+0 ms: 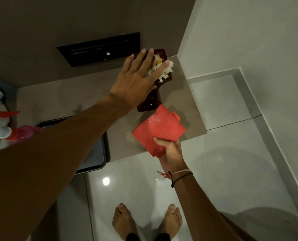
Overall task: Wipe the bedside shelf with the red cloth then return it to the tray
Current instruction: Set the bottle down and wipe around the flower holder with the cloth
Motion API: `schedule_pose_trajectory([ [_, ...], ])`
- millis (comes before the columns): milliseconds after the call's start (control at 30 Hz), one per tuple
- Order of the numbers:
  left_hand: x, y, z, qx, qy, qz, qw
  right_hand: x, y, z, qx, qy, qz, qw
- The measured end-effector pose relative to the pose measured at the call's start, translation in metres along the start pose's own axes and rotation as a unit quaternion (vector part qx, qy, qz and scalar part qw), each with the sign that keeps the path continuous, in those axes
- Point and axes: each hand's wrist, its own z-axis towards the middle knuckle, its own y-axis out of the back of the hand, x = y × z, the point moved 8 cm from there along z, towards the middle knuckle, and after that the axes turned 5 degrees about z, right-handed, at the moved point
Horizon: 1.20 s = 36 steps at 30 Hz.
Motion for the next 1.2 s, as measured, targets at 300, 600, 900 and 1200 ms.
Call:
schedule_pose_trajectory([
  [300, 0.037, 0.005, 0.046, 0.111, -0.028, -0.035, 0.993, 0.020, -0.001, 0.005, -0.142, 0.154, -0.011, 0.978],
  [600, 0.055, 0.002, 0.063, 0.116, -0.023, -0.108, 0.987, 0.025, -0.115, 0.071, -0.022, 0.479, -0.671, 0.566],
  [900, 0.055, 0.001, 0.064, 0.120, -0.027, -0.119, 0.985, 0.004, -0.066, 0.052, -0.014, 0.463, -0.759, 0.457],
  [1200, 0.050, 0.004, 0.058, 0.110, -0.021, -0.117, 0.987, 0.075, -0.096, 0.017, -0.080, 0.472, -0.547, 0.687],
])
